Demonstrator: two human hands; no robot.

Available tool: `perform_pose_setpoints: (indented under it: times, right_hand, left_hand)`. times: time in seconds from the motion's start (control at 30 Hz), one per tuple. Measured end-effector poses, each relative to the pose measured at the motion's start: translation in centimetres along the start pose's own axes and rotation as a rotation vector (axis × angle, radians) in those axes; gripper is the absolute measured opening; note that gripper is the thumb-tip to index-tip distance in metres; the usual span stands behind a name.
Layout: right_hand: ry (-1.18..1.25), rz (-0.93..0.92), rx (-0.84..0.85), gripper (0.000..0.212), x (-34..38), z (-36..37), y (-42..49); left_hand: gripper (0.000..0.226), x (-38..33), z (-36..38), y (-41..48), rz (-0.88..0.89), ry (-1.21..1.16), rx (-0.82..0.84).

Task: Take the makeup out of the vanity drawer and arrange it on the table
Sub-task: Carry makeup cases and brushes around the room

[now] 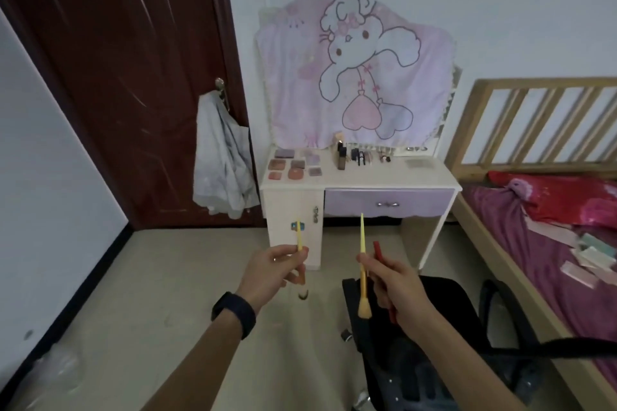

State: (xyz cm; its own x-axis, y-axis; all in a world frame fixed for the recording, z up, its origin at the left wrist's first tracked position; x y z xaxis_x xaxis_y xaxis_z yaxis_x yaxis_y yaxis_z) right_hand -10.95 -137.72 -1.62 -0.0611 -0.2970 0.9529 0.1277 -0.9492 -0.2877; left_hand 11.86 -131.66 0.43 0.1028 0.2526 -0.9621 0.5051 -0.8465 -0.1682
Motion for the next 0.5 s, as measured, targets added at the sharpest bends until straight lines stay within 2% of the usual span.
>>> perform_pose_setpoints:
  times: [0.2,0.5]
  right_hand:
    - [-0.023,0.066,-0.108,0.029,0.0,4.2,9.2]
    - [-0.024,0.144,-0.331,0.033,-1.3,4.3,25.4]
  left_hand:
    - [0.029,-0.7,-0.7,13.4,-0.048,0.039,0.035]
    - [0.030,0.0,5.9,30.9,-0.166,0.035,0.167]
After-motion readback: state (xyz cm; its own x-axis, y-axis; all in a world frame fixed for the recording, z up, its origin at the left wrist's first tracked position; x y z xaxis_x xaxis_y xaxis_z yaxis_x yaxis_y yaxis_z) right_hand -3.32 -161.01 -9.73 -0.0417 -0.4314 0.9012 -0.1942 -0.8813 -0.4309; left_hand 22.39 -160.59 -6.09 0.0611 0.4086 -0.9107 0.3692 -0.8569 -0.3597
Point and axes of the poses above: each hand's wrist, its own y-axis towards the middle knuckle, its own z-axis out of the palm, x = y × z, the point moved 8 cm from there along y, towards the middle knuckle, and after that the axes turned 12 degrees about -x, right-handed, at the moved point
